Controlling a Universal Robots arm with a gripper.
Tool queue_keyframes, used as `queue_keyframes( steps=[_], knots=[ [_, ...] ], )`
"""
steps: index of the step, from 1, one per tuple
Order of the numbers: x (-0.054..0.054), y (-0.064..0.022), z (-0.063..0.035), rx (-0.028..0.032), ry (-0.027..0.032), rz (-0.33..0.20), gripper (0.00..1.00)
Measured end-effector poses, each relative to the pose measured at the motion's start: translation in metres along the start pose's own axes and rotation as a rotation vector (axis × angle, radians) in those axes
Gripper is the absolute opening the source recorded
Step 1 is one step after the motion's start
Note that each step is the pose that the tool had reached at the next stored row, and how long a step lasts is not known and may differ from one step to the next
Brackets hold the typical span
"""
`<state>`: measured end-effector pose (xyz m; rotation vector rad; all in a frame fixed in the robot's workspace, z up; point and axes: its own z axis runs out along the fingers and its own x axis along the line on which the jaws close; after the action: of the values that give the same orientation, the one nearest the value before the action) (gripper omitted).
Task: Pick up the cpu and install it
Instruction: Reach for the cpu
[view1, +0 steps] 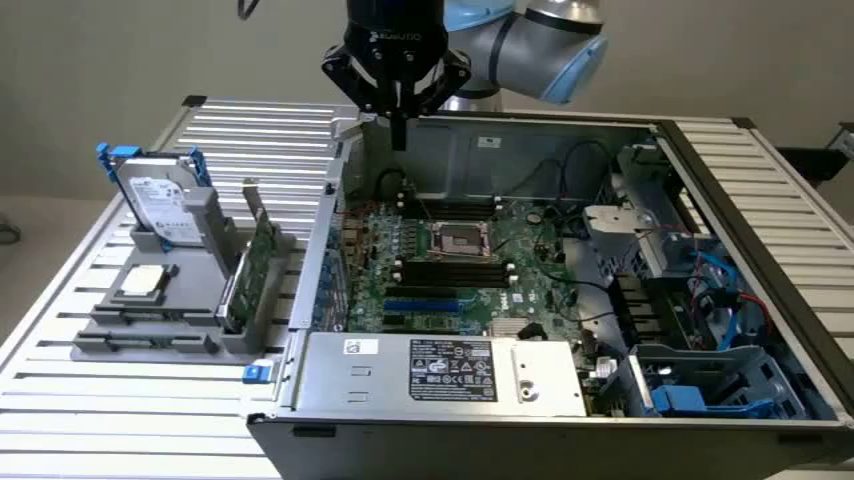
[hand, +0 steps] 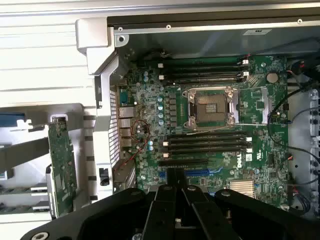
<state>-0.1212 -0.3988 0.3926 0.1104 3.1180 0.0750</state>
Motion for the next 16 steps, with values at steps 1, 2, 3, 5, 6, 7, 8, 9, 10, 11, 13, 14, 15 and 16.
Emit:
queue_keyframes(
  steps=[1,2,3,5,6,7,8,9,10,11,13,14,15,16],
  knots=[
    [0.000,0.0000,0.0000,0.0000,0.0000,0.000,0.11],
    [0.000,0.0000,0.0000,0.0000,0.0000,0.000,0.11],
    [0.000,0.0000,0.0000,0.0000,0.0000,0.000,0.11],
    [0.000,0.0000,0.0000,0.0000,0.0000,0.000,0.11],
    [0.000,0.0000,0.0000,0.0000,0.0000,0.000,0.11],
    [0.000,0.0000,0.0000,0.0000,0.0000,0.000,0.11],
    [0.000,0.0000,0.0000,0.0000,0.0000,0.000,0.11],
    [0.000,0.0000,0.0000,0.0000,0.0000,0.000,0.11],
    [0.000,0.0000,0.0000,0.0000,0.0000,0.000,0.11],
    [0.001,-0.0001,-0.0001,0.0001,0.0001,0.000,0.11],
    [0.003,-0.0002,-0.0001,0.0000,0.0001,0.000,0.11],
    [0.005,-0.0004,-0.0002,0.0002,0.0005,0.000,0.11],
    [0.009,-0.0007,-0.0002,0.0002,0.0007,0.000,0.11],
    [0.013,-0.0010,0.0000,0.0001,0.0007,0.000,0.11]
  ],
)
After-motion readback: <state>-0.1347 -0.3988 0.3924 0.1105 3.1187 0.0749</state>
